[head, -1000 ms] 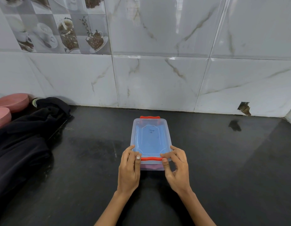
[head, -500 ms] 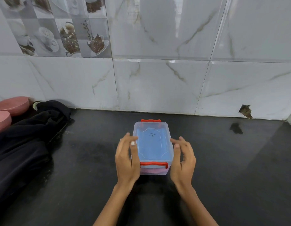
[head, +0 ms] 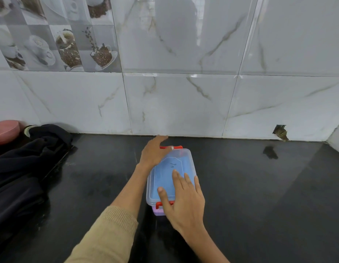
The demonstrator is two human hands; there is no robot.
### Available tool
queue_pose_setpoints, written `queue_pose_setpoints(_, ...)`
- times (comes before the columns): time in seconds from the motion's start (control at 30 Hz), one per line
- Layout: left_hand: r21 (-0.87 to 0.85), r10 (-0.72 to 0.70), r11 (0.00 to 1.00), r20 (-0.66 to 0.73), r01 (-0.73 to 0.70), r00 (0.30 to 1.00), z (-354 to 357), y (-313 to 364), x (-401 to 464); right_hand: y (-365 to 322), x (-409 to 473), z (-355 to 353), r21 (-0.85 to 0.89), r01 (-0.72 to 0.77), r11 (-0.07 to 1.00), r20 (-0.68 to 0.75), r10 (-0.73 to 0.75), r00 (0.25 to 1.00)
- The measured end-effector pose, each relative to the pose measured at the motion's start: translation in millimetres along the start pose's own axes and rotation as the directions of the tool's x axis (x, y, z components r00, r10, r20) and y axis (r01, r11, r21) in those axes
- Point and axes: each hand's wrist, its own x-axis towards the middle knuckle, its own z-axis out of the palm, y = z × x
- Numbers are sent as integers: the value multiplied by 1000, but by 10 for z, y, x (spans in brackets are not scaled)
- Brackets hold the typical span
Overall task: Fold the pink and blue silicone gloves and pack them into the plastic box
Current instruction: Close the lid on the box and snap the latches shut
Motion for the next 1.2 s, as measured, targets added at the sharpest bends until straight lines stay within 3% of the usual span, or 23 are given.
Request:
queue_pose_setpoints(0.1, -27, -45, 999, 26, 45, 999, 43, -143, 58, 110, 78, -14, -72, 64, 995, -18, -65, 998)
queue_pose_setpoints(0.3, -177, -175, 974, -213, 138, 961, 11, -286, -20, 486, 291, -118, 12, 110, 994, 82, -111, 990)
queue_pose_setpoints(0.43, -331, -337, 911, -249, 248, 908, -102, -350, -160, 805, 384, -153, 258, -80, 963, 129, 48, 990)
queue_pose_setpoints(0.5, -466, -424, 834, -194, 297, 885, -154, -366, -243, 945, 449, -198, 449, -188, 873, 153, 131, 979)
queue_pose_setpoints(0.63, -612, -509, 715, -124, 338, 852, -108, -318, -425, 1067, 624, -232, 639, -325, 698, 260, 202, 944)
queue_pose_setpoints(0.77, -762, -460, 571, 13, 307, 888, -41, -287, -608, 1087, 742, -151, 665, -512, 543, 429, 283, 858)
queue_pose_setpoints(0.83, -764, -423, 556, 78, 326, 903, -8, -291, -690, 1053, 777, -127, 659, -561, 501, 452, 333, 828)
queue_pose_setpoints(0.9, -737, -406, 592, 76, 325, 911, 52, -297, -767, 1035, 785, -120, 644, -570, 511, 444, 357, 822)
queue_pose_setpoints(1.1, -674, -366, 690, -13, 262, 931, 163, -329, -902, 1048, 723, -199, 522, -451, 724, 424, 238, 874)
queue_pose_setpoints(1.17, -732, -362, 635, 2, 248, 932, 155, -291, -949, 1031, 692, -212, 560, -448, 697, 420, 228, 879)
queue_pose_setpoints(1.2, -811, -328, 547, 21, 208, 944, 162, -252, -985, 1009, 661, -205, 654, -469, 594, 409, 244, 879)
